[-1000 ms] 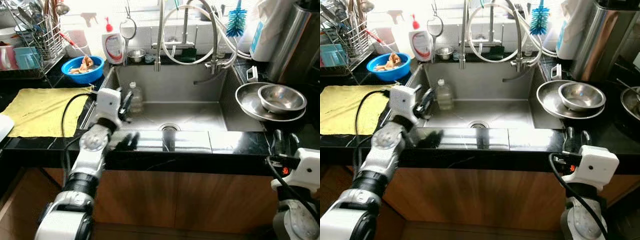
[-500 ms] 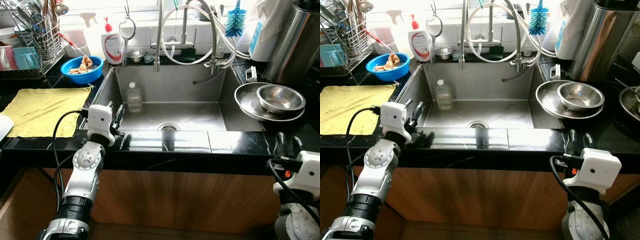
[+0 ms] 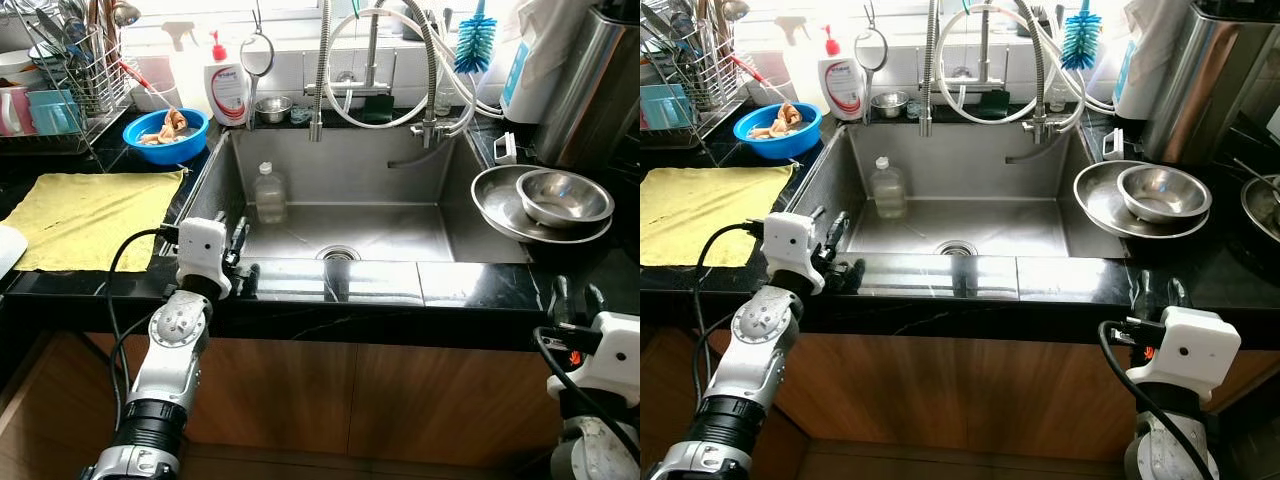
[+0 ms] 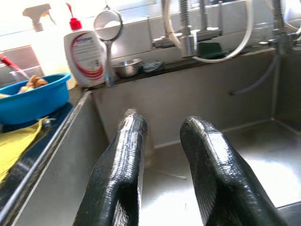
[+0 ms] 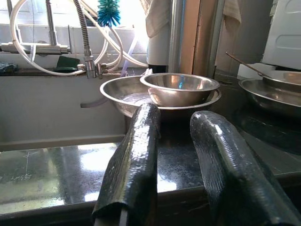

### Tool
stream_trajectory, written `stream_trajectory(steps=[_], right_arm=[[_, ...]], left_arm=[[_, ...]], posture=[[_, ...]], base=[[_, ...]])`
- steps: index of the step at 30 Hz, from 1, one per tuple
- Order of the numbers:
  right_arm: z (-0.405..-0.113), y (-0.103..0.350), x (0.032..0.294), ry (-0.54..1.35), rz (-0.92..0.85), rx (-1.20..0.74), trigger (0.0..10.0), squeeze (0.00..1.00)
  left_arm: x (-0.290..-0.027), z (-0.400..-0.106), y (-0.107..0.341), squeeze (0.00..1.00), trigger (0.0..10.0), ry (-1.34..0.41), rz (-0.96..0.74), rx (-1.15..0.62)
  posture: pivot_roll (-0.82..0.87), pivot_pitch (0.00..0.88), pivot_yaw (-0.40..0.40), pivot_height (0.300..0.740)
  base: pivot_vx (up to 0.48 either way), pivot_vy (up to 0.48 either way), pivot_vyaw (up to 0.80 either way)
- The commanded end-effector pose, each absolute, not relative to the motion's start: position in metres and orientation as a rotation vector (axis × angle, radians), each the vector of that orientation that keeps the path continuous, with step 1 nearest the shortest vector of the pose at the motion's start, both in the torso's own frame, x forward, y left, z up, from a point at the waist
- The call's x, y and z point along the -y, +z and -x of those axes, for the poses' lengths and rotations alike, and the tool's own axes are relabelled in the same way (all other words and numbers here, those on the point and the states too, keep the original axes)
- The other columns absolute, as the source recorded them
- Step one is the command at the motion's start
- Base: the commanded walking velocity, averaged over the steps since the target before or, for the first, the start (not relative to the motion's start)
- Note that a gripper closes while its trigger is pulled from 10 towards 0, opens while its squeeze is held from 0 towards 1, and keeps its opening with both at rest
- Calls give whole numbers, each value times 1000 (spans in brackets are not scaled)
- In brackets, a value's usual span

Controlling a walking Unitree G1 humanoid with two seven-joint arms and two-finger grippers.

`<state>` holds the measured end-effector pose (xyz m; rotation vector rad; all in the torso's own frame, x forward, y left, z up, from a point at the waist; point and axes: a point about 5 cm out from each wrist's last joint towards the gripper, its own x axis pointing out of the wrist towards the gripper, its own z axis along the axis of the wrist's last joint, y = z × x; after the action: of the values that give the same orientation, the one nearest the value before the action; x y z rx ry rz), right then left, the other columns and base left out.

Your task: Kitchen organization

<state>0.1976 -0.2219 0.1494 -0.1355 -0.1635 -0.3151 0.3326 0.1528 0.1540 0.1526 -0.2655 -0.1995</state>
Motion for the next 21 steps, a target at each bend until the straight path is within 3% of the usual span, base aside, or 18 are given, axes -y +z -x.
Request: stream_trajectory(steps=[1, 11, 13, 17, 21], right_arm=[[-196, 150, 222, -322, 146, 165, 10000, 0], [-202, 154, 222, -314, 164, 170, 10000, 0], [-203, 155, 222, -309, 177, 179, 10000, 0], [-204, 157, 220, -296, 185, 185, 10000, 0], [-205, 158, 222, -299, 162, 180, 10000, 0]], left_arm=[[-153, -333, 157, 0, 10000, -198, -173, 269], [-152, -339, 162, 0, 10000, -178, -160, 270], [-152, -340, 162, 0, 10000, -173, -158, 269], [-151, -341, 162, 0, 10000, -171, -150, 268], [-154, -344, 161, 0, 10000, -155, -154, 256]], posture=[[-63, 0, 44, 740], [-61, 0, 43, 740], [-61, 0, 42, 740], [-63, 0, 41, 740], [-66, 0, 37, 740]], base=[[0, -424, 0], [0, -320, 163], [247, 0, 0], [122, 0, 769], [0, 0, 0]])
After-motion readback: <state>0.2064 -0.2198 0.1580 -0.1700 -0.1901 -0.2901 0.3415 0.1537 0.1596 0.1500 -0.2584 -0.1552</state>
